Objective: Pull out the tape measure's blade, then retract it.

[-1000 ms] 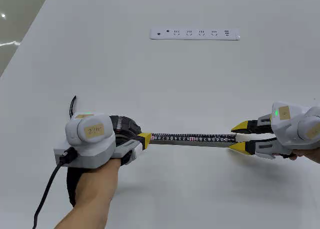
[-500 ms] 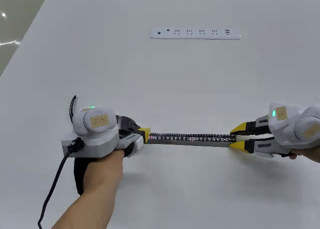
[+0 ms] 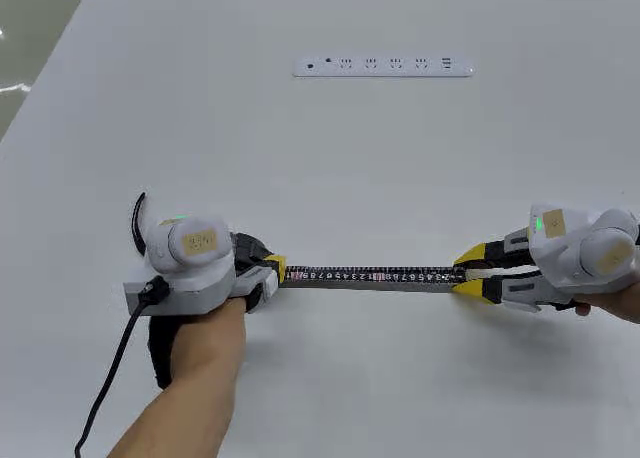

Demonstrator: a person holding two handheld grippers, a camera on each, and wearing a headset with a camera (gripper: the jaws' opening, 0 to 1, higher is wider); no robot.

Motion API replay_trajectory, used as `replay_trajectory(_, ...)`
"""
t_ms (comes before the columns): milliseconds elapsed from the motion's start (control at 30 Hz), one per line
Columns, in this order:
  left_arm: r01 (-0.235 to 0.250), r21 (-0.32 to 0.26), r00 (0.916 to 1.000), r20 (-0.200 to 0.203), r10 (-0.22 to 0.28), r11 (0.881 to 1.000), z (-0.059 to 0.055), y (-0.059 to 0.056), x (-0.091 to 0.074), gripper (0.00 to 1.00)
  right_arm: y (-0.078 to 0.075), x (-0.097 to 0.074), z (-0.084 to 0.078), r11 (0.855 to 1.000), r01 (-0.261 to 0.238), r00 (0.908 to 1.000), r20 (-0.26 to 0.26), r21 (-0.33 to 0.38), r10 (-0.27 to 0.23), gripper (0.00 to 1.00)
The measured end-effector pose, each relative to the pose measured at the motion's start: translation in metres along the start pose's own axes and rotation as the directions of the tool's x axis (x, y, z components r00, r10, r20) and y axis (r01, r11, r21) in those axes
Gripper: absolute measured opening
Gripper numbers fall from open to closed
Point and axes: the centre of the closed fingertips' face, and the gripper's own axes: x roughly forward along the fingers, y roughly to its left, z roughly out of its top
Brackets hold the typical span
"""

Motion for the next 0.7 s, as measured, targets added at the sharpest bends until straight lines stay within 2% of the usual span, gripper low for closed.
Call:
replay_trajectory(133,-0.007,0.007,1.0000,0.000,0.007,1.000,-0.0001,-0.0005,-0.0001,0.67,0.0000,0.0000,-0.0002,1.000,-0.001,1.0000,-0.001,-0.001,0.001,0.13)
replay_trajectory(333,-0.025,0.022,0.9993,-0.025,0.026,0.999,0.0000,-0.0001,0.0005,0.66,-0.0007,-0.0006,-0.0004,1.000,0.002,0.9999,-0.012,-0.016,-0.002,0.13)
replay_trajectory(700,-0.022,0.039,0.9994,-0.027,0.023,0.999,-0.0010,0.0012,-0.0004,0.62,-0.0010,-0.0006,-0.0012,1.000,-0.003,0.9998,-0.019,-0.018,0.002,0.13)
